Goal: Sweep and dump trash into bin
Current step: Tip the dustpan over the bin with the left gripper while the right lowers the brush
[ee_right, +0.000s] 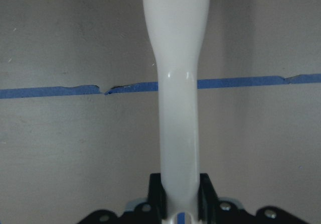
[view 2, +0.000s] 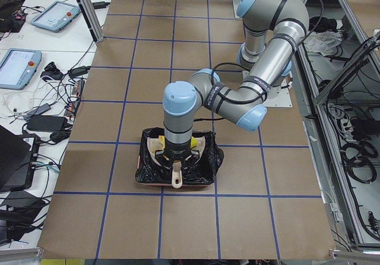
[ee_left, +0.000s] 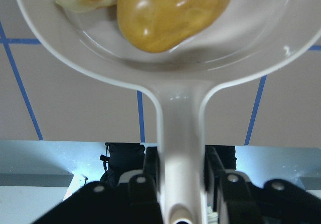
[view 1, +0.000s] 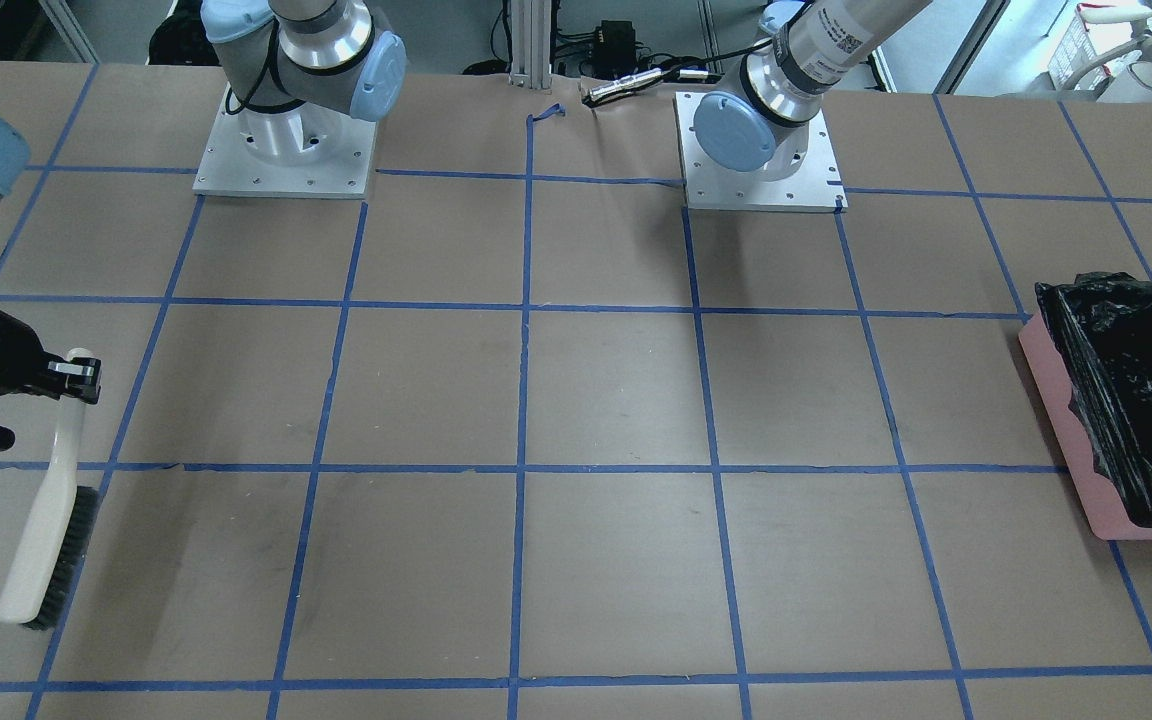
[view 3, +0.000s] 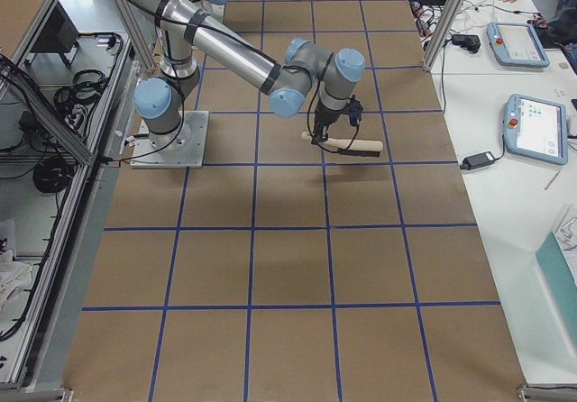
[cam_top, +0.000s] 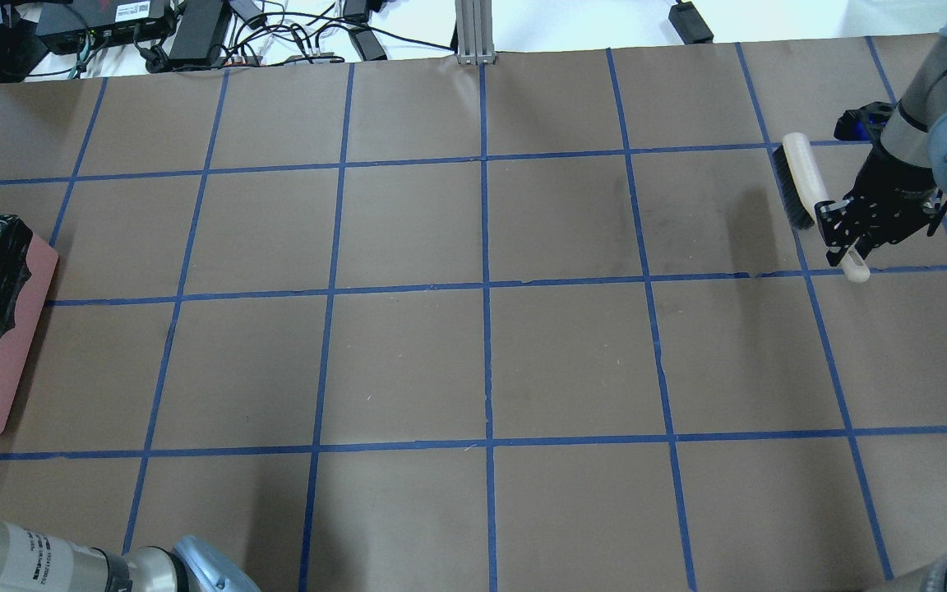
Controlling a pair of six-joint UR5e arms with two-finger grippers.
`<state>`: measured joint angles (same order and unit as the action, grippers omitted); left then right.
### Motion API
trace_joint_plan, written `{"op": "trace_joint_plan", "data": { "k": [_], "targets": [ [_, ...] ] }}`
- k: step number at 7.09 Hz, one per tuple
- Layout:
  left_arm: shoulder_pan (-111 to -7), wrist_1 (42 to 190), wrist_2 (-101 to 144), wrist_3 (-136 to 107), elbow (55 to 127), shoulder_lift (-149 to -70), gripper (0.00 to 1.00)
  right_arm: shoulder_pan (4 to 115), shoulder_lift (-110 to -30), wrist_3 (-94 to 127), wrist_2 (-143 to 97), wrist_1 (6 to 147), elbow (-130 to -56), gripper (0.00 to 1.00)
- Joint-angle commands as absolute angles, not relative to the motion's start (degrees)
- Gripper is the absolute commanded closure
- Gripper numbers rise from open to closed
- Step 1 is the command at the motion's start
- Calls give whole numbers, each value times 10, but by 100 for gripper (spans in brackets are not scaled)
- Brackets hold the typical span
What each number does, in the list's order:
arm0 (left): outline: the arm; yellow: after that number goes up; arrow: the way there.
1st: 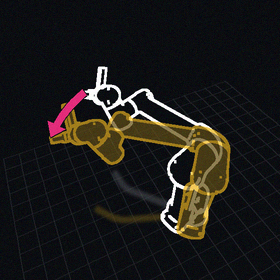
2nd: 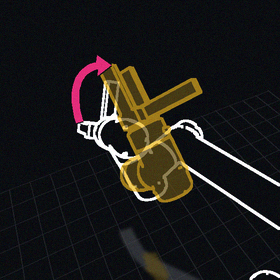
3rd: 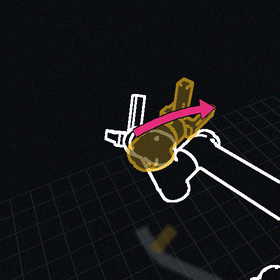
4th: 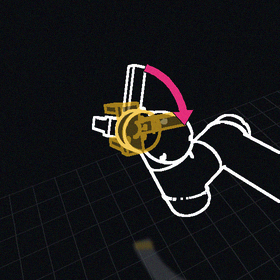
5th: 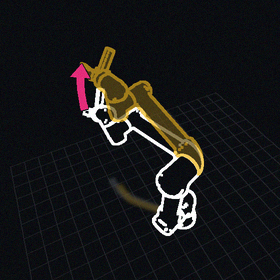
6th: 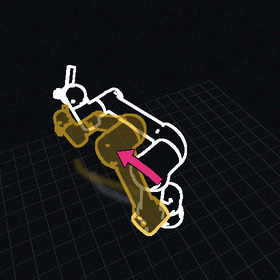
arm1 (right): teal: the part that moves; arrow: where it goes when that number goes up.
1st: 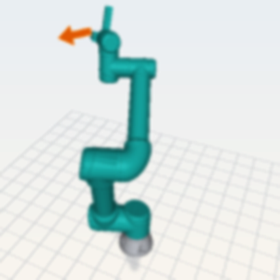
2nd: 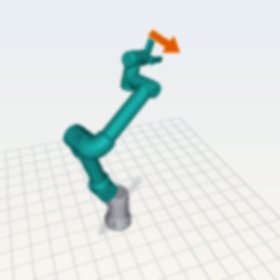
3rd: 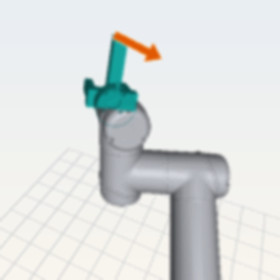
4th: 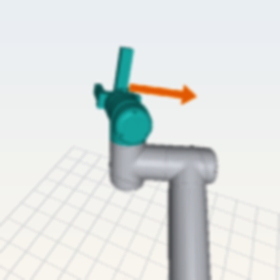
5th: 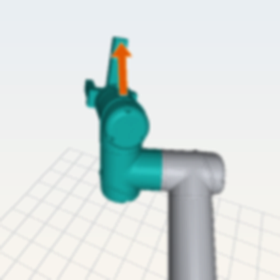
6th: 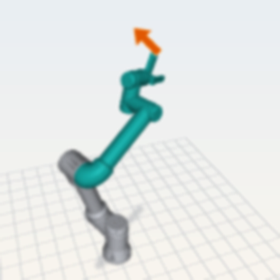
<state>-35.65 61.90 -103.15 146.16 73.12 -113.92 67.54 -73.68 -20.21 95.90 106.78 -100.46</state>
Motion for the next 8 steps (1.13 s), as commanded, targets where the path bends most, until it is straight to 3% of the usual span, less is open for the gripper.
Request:
{"op": "trace_joint_plan", "data": {
  "k": [1, 5, 8],
  "targets": [
    [-381, 520, -1091, 1488, 765, -1139, 100, 675, -720, -227, 964, 1081, -1005, 100],
    [-417, 433, -1179, 1524, 793, -1138, 100, 664, -717, -236, 980, 1081, -1005, 100],
    [-446, 533, -1156, 1476, 788, -1104, 100, 664, -715, -237, 979, 1081, -1005, 100]
  ]
}}
